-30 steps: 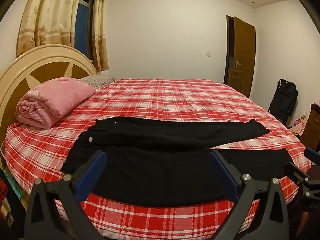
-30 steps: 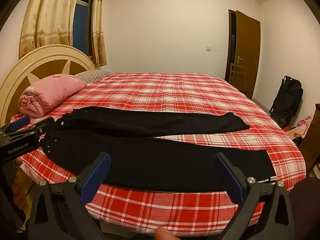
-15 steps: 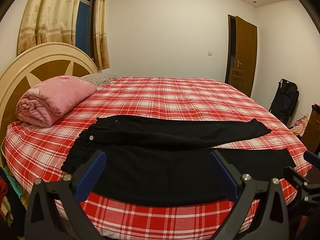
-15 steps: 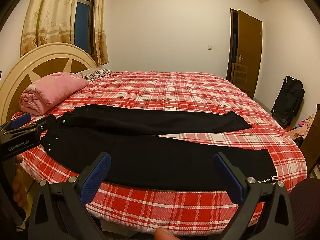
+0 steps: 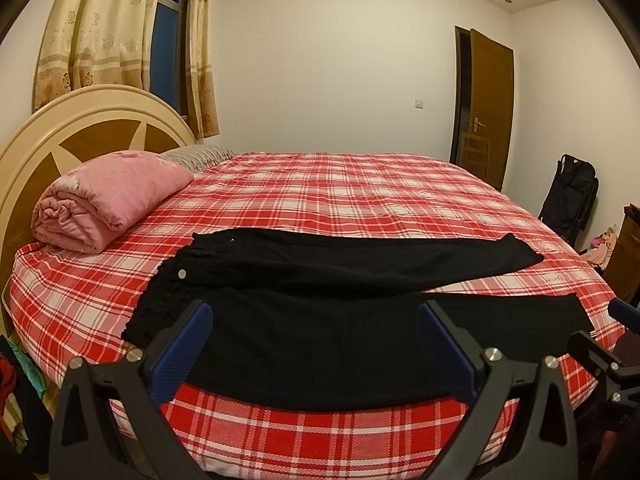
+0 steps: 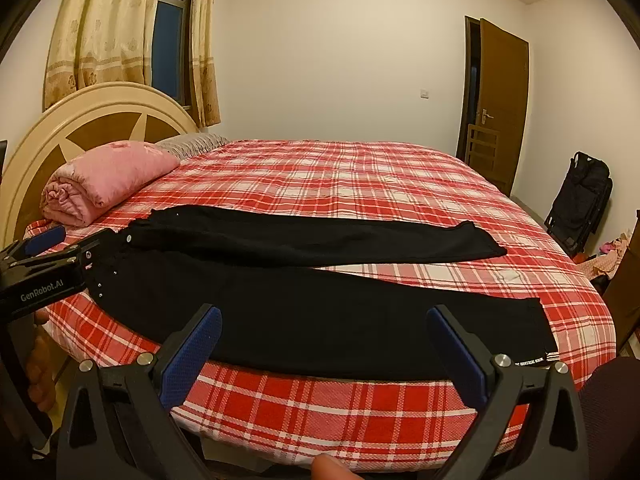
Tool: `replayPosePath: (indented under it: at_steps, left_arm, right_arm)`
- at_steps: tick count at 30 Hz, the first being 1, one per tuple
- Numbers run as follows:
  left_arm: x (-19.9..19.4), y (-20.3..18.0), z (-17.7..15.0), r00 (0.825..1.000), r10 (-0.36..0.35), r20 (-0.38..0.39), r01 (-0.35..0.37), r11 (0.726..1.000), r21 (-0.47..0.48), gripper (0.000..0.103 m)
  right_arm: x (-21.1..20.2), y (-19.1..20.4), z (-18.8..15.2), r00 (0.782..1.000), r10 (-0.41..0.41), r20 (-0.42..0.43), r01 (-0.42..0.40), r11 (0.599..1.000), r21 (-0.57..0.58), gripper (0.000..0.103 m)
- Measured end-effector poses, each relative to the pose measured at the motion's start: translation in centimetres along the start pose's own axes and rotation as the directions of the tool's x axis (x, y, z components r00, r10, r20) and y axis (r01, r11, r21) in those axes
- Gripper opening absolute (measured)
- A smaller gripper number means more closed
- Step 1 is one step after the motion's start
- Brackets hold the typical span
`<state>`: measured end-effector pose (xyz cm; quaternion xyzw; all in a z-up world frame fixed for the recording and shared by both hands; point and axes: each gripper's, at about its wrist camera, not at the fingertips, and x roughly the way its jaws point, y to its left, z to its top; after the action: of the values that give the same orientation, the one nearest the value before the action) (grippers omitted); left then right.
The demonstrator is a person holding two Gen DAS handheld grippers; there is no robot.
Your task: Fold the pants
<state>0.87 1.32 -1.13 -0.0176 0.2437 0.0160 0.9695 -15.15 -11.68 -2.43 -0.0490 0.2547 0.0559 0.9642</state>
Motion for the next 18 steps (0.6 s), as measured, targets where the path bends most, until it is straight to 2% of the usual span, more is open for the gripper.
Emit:
replayPosePath:
  at_steps: [18]
  left_arm:
    - [0.18, -0.06, -0.2, 1.0, 0.003, -0.011, -0.003, 1.0, 0.005, 0.103]
  right_arm:
    - [0.18, 0.06, -0.13, 1.0, 0.0, -0.008, 0.0, 1.0, -0.01, 0.102]
